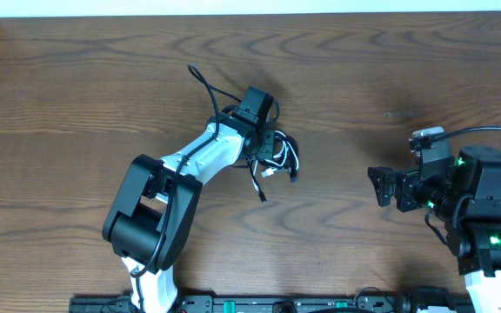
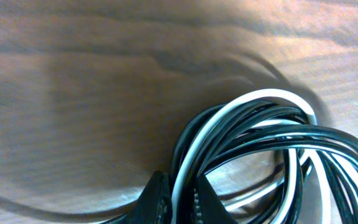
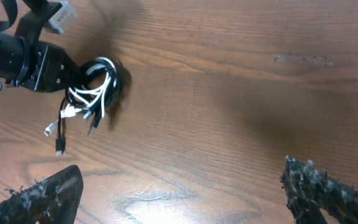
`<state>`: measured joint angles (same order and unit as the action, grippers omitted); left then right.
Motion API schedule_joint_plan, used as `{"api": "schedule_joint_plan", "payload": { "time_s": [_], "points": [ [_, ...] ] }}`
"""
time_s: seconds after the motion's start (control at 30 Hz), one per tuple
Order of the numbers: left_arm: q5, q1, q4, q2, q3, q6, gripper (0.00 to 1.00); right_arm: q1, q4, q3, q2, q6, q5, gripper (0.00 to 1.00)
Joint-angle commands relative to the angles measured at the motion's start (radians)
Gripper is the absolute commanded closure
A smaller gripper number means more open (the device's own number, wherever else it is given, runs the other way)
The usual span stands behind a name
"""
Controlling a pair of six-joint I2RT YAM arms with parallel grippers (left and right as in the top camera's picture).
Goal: Untangle cables
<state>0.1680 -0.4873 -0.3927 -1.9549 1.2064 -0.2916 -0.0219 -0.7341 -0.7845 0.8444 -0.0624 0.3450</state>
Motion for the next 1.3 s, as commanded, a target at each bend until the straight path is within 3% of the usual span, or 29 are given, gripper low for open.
{"api": "schedule_joint_plan", "payload": {
  "time_s": [0.0, 0.1, 0.17, 0.37, 0.67, 0.8, 0.9, 1.27],
  "points": [
    [0.167, -0.004, -0.019, 0.005, 0.008, -0.003, 0.93, -0.003, 0.001, -0.02, 0.004, 0.01, 0.023, 0.01],
    [0.337, -0.005, -0.018, 0.027, 0.008, -0.002, 0.93, -0.003, 0.001, -0.02, 0.034, 0.017, 0.142, 0.01],
    [0.393, -0.006, -0.029, 0.027, 0.007, 0.007, 0.92, -0.002, 0.007, -0.02, 0.067, 0.017, 0.227, 0.09],
    [0.364, -0.013, -0.063, 0.027, -0.011, 0.05, 0.93, -0.002, 0.011, -0.02, 0.19, 0.017, 0.284, 0.23],
    [0.405, -0.061, -0.047, 0.032, -0.011, 0.319, 0.92, 0.037, 0.021, -0.02, 0.429, 0.016, 0.351, 0.37],
    [0.405, -0.081, -0.047, 0.058, -0.011, 0.325, 0.92, 0.101, 0.061, -0.02, 0.502, 0.016, 0.348, 0.44],
    [0.405, -0.103, -0.06, 0.09, -0.011, 0.325, 0.93, 0.135, 0.103, -0.02, 0.547, 0.017, 0.335, 0.58],
    [0.404, -0.154, -0.097, 0.163, -0.011, 0.313, 0.92, 0.16, 0.134, -0.02, 0.594, 0.017, 0.335, 0.84]
  ]
}}
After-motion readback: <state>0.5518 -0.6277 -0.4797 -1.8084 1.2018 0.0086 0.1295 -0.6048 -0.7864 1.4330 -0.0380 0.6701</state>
